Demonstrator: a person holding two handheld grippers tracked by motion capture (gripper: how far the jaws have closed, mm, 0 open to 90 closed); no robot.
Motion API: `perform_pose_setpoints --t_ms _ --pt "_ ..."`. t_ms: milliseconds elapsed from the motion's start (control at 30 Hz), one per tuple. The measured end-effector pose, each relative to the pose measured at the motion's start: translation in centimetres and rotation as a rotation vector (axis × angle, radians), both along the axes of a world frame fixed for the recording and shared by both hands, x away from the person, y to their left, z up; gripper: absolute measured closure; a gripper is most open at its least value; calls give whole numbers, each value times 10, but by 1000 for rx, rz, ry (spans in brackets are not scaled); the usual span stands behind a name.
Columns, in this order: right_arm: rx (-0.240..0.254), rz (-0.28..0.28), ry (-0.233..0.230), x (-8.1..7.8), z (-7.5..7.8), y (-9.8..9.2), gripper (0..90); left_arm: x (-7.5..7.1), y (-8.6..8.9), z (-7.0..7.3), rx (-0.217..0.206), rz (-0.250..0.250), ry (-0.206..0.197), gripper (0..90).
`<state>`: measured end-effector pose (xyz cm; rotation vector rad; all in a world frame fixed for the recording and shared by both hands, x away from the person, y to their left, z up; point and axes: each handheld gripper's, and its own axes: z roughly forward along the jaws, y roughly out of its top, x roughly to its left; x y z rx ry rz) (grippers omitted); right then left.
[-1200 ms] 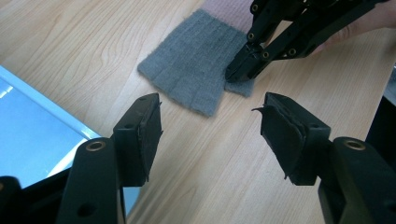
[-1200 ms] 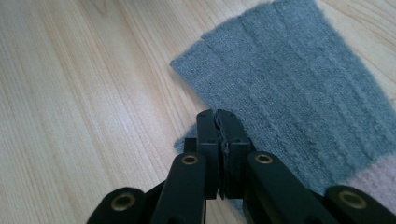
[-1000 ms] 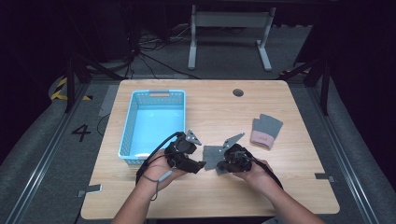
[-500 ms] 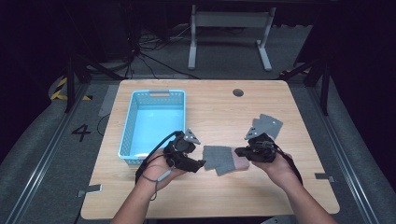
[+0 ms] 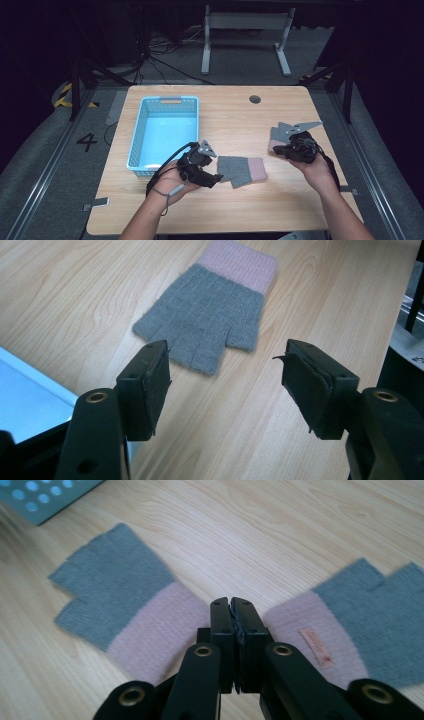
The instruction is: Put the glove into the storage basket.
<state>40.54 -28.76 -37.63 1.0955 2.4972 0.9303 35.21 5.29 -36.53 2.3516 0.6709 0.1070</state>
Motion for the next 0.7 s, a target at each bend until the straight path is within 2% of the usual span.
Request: perform_pose_setpoints --t_ms 300,567,700 --pt "-7 -49 17 19 -12 -13 888 -5 7 -3 -7 17 -10 354" --pt "-21 -58 38 35 -27 -8 885 -11 12 -7 7 39 -11 350" --pt "-32 -35 29 41 -32 1 886 -13 15 -9 9 52 -10 349"
